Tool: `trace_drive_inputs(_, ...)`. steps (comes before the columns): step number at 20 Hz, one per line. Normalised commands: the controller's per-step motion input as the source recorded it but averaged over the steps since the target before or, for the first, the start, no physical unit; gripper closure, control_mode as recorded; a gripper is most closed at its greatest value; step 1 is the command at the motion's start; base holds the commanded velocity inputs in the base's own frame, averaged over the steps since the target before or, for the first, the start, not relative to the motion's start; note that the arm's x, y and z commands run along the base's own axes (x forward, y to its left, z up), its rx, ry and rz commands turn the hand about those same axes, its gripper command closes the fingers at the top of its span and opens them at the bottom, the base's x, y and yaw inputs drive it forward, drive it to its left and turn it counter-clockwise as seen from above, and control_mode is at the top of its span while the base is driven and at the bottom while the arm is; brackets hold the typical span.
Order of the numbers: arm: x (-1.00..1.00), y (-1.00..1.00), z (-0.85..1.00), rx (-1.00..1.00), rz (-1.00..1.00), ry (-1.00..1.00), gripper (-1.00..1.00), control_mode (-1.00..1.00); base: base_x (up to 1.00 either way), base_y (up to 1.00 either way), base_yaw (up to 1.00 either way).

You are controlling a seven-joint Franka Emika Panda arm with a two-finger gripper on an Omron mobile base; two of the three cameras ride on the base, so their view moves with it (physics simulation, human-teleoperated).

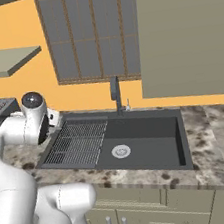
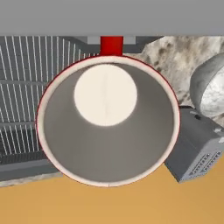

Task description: Pick the mug and place it in the sink. Pick the bowl and place it in the open cabinet and then close the cabinet.

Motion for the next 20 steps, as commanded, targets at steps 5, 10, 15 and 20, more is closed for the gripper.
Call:
trace_drive_inputs(5,-0.32,-0.41,0.21,-0.02,0.07,0.23,1.00,-1.00,0.00,0.00,0.00)
trace_drive_inputs(10,-0.66,-0.32,-0.17,-0.20,0.14,-0.11,1.00,-1.00,0.00,0.00,0.00)
trace_drive_inputs(15,-0.52,-0.33,-0.05,-0.23,0.01,-0.10,1.00,-1.00,0.00,0.00,0.00)
trace_drive_inputs(20,0.01,-0.27,-0.05,-0.11,-0.14,-0.10,1.00,-1.00,0.00,0.00,0.00)
